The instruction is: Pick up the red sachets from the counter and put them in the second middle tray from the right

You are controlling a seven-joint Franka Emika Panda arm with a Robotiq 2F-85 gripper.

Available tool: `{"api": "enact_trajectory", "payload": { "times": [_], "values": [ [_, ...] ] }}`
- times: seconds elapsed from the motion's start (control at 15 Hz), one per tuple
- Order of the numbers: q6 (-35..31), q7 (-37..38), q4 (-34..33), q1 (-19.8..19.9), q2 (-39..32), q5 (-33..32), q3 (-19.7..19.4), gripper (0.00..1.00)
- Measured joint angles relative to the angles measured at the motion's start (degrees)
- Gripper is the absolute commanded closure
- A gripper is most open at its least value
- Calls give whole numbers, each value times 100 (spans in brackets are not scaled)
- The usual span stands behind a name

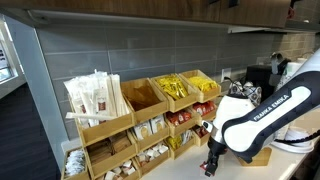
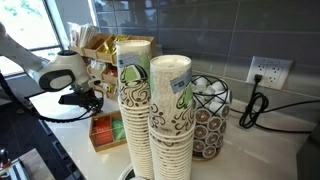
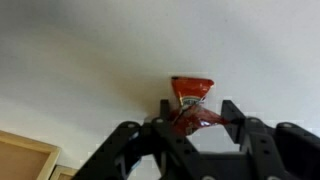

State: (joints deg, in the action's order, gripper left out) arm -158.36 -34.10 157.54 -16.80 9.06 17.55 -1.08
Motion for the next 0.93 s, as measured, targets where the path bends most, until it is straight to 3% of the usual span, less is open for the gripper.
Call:
{"api": "enact_trajectory", "payload": {
  "times": [0.13,0.27,0.93],
  "values": [
    [0,13,-6,4,-9,10,3,89],
    [-5,17,-24,5,-5,32,3,99],
    [-291,-49,-60,-39,413,696,-107,96]
  ]
}}
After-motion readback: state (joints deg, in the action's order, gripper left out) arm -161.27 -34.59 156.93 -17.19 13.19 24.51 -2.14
